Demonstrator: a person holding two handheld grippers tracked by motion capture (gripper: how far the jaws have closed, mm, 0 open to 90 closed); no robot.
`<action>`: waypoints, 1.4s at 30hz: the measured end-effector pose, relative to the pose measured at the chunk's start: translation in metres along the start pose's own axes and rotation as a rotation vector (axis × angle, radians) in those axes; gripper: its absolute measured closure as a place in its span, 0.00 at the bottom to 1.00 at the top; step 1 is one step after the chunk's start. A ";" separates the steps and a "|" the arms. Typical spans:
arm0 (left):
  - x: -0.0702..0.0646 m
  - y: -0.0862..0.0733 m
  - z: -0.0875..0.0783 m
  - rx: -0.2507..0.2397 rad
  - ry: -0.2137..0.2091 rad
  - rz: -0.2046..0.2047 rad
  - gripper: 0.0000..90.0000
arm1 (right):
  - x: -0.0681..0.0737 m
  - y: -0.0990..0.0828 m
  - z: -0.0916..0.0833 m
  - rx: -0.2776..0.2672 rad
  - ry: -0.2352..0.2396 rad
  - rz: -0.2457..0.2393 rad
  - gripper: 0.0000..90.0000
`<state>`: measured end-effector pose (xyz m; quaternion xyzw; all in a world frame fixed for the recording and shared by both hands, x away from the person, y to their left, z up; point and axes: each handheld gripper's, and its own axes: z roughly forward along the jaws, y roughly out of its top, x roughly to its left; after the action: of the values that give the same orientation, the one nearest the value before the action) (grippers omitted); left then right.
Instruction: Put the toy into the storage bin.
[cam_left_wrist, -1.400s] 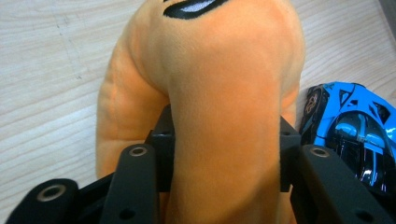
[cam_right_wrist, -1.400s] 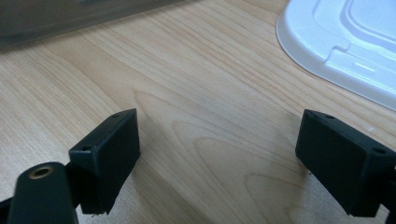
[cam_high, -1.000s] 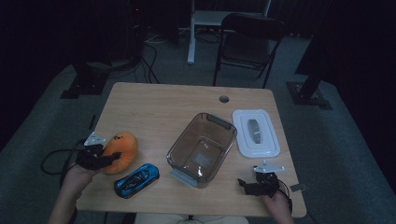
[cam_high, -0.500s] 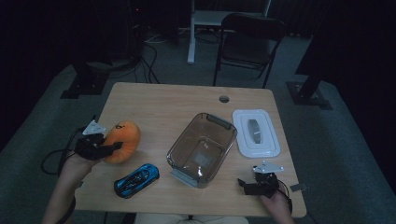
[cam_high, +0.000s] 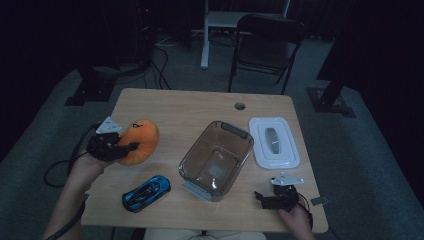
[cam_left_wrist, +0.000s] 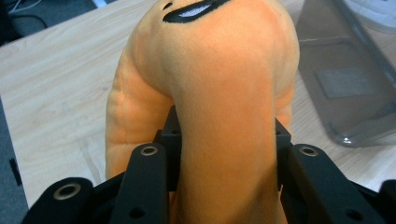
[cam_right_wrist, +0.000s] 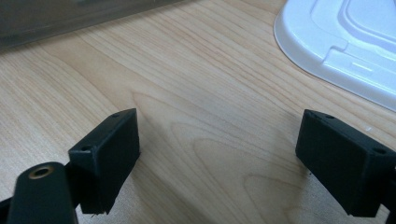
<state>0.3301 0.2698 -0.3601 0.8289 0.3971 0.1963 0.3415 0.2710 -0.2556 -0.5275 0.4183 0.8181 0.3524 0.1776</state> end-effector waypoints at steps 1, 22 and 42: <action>-0.001 0.003 -0.001 -0.002 -0.003 0.006 0.72 | 0.000 0.000 0.000 0.001 0.001 0.001 0.15; -0.032 0.063 0.002 -0.047 -0.075 0.137 0.72 | 0.000 0.000 0.000 0.000 0.000 0.001 0.15; -0.070 0.108 0.023 -0.059 -0.153 0.233 0.72 | 0.000 0.000 0.000 0.000 0.000 0.001 0.15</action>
<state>0.3580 0.1564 -0.3022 0.8716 0.2652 0.1826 0.3698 0.2710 -0.2556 -0.5275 0.4187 0.8178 0.3527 0.1774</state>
